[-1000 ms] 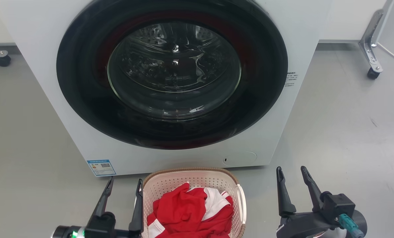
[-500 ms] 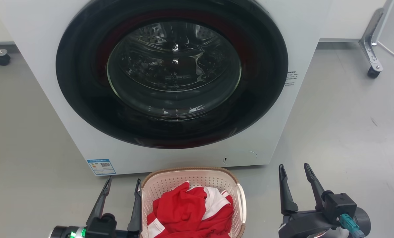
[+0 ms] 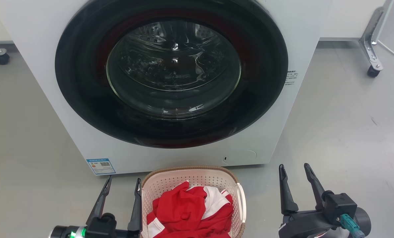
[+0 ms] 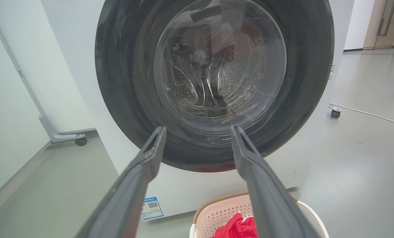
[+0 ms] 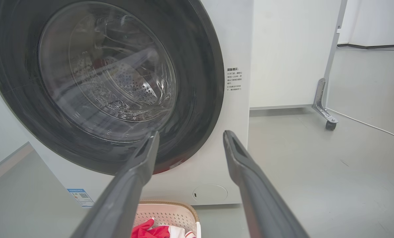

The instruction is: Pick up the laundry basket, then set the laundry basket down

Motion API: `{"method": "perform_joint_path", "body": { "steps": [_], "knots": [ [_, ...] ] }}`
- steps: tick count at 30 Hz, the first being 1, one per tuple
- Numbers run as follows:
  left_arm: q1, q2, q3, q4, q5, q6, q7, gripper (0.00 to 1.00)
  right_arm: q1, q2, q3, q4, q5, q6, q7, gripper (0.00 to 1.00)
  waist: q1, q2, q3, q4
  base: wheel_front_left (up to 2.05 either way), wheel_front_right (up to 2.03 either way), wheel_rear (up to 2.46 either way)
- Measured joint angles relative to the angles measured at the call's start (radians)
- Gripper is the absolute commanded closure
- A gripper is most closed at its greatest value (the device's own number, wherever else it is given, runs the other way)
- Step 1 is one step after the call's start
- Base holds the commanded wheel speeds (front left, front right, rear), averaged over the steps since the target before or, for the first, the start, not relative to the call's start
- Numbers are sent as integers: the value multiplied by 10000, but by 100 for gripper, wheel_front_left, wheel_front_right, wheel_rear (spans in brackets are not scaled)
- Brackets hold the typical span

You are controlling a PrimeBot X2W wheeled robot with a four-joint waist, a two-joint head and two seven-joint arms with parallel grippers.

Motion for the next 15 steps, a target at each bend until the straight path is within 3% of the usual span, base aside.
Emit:
{"method": "perform_joint_path", "body": {
  "steps": [15],
  "knots": [
    [12, -31, -6, -159, 90, 0, 0, 0, 18, 0, 23, -232, -15, 2, -2, 0, 0, 0, 216, 15, 0, 0, 0]
  ]
}}
